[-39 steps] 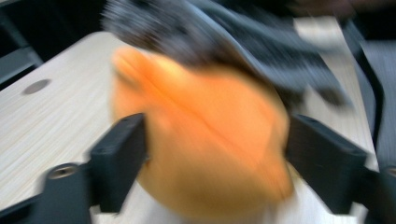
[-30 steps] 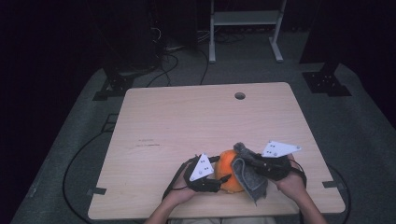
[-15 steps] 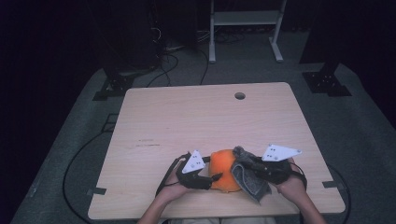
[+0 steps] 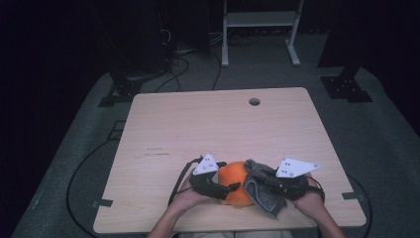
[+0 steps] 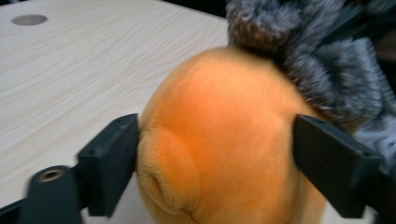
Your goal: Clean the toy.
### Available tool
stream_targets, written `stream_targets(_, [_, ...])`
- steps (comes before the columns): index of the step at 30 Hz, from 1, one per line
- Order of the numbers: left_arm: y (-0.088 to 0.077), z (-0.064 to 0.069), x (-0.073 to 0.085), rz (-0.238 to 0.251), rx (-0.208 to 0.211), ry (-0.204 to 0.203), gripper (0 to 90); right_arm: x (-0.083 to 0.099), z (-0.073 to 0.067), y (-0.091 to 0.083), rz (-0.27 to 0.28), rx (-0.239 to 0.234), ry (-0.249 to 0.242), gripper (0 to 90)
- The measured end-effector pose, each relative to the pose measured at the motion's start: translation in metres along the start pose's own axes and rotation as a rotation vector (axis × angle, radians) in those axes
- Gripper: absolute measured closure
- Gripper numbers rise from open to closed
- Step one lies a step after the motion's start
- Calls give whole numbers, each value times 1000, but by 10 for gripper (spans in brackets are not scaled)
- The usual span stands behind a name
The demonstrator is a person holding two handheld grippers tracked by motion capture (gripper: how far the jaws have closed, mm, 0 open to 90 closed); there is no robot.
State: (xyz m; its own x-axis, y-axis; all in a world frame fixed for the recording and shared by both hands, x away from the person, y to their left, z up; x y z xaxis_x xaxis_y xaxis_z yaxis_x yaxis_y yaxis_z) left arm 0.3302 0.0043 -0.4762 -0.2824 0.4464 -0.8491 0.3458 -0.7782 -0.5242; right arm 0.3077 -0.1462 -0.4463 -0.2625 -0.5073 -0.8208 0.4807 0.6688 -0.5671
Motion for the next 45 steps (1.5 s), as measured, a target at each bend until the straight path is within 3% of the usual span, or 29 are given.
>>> stream_targets(4, [-4, 0, 4, -7, 2, 29, 275, 7, 9, 0, -4, -18, 54, 761])
stream_targets(7, [-5, 0, 5, -5, 12, 32, 272, 22, 26, -2, -40, 0, 130, 759])
stream_targets(9, [-5, 0, 4, -5, 16, 24, 228, 23, 27, -3, -43, 7, 126, 758])
stream_targets(10, [-4, 0, 4, -10, 18, 14, 228, 22, 26, -5, -30, 3, 138, 758])
stream_targets(11, [-1, -5, 4, -40, 6, -37, 100, 17, 22, -6, -4, -20, 142, 758])
stream_targets(13, [3, -6, 5, -48, 14, -68, 50, 17, 20, -3, -19, -17, 131, 758])
stream_targets(15, [3, -1, 3, -33, 36, -28, 168, 20, 21, 0, -39, -10, 144, 759])
stream_targets(16, [3, -1, 3, -33, 36, -28, 214, 20, 21, 0, -39, -10, 144, 759])
stream_targets(17, [0, 6, -8, 40, -11, 66, 277, 19, 24, -2, -29, -11, 161, 761])
stream_targets(18, [0, 6, -8, 40, -11, 66, 319, 19, 24, -2, -29, -11, 161, 761])
stream_targets(20, [-3, 11, -16, 105, -79, 184, 328, 11, 22, -8, 5, 7, 150, 762])
stream_targets(21, [-3, 13, -18, 115, -105, 223, 327, 7, 21, -9, 21, 10, 144, 762])
stream_targets(22, [-2, 14, -17, 116, -106, 238, 320, 3, 19, -8, 33, 10, 141, 762])
stream_targets(24, [-1, 11, -12, 94, -72, 199, 260, 4, 17, -2, 6, 26, 115, 763])
stream_targets(26, [-5, 5, -14, 110, -38, 91, 171, 5, 12, 3, 3, 7, 115, 764])
stream_targets(27, [-7, 2, -15, 118, -32, 61, 162, 4, 8, 4, 5, -1, 101, 764])
stream_targets(29, [-6, 0, -13, 82, -55, 73, 239, 0, 1, 4, 14, -11, 76, 762])
stream_targets(31, [-4, 0, -9, 66, -46, 62, 278, 3, 4, 5, 9, -4, 85, 760])
stream_targets(33, [-4, -1, -6, 48, -52, 81, 303, 10, 14, 6, 5, 2, 131, 758])
stream_targets(36, [-8, -3, -2, 32, -45, 85, 315, 28, 35, 7, -51, 49, 209, 761])
stream_targets(38, [-10, -3, 0, 26, -42, 91, 320, 33, 40, 4, -55, 63, 222, 763])
stream_targets(41, [-9, -1, 0, 32, -37, 101, 321, 14, 30, -6, 42, 1, 224, 761])
stream_targets(42, [-9, 0, -1, 38, -31, 104, 317, 10, 26, -6, 51, -13, 214, 761])
stream_targets(43, [-9, 0, -3, 47, -24, 96, 296, 9, 23, -3, 40, -19, 201, 761])
stream_targets(45, [-6, -5, -3, 27, -24, 28, 163, 14, 18, 7, -12, -16, 166, 761])
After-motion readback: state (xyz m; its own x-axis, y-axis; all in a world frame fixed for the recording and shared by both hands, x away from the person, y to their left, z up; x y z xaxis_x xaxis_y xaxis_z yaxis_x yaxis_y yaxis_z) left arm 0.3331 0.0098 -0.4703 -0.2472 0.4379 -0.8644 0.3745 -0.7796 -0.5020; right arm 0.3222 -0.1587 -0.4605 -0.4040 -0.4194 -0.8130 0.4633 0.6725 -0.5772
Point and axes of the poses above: each handheld gripper's, and its own axes: y roughly forward along the jaws, x roughly out of its underside, z roughly to its right, the point moved 8 cm from there along y, roughly forward along the jaws, and after that the axes turned 5 degrees about -z, right-handed, at the moved point
